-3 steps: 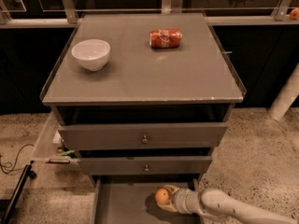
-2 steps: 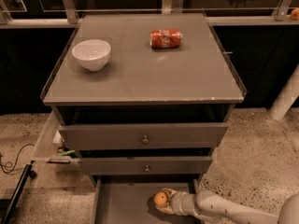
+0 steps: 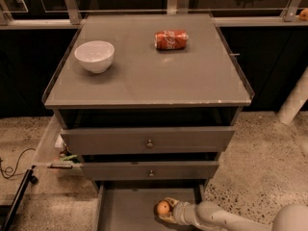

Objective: Place orange into bottom drawer

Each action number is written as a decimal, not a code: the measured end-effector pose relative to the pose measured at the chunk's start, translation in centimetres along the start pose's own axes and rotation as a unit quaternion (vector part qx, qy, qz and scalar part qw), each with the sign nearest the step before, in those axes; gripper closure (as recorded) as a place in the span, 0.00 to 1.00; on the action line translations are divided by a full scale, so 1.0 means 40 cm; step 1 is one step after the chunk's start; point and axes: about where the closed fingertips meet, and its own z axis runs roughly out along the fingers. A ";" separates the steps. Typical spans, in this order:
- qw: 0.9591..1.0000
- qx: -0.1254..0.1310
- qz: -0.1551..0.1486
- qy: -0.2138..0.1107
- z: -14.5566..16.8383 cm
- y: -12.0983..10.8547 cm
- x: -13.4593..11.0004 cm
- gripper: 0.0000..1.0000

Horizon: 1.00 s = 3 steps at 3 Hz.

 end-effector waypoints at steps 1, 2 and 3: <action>1.000 -0.003 -0.010 -0.004 0.052 0.009 0.031 1.00; 1.000 -0.002 -0.008 -0.004 0.054 0.007 0.035 0.81; 1.000 -0.002 -0.008 -0.004 0.055 0.007 0.035 0.58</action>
Offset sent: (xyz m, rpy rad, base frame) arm 0.0017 0.0068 -0.0204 0.0022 -0.0110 0.0169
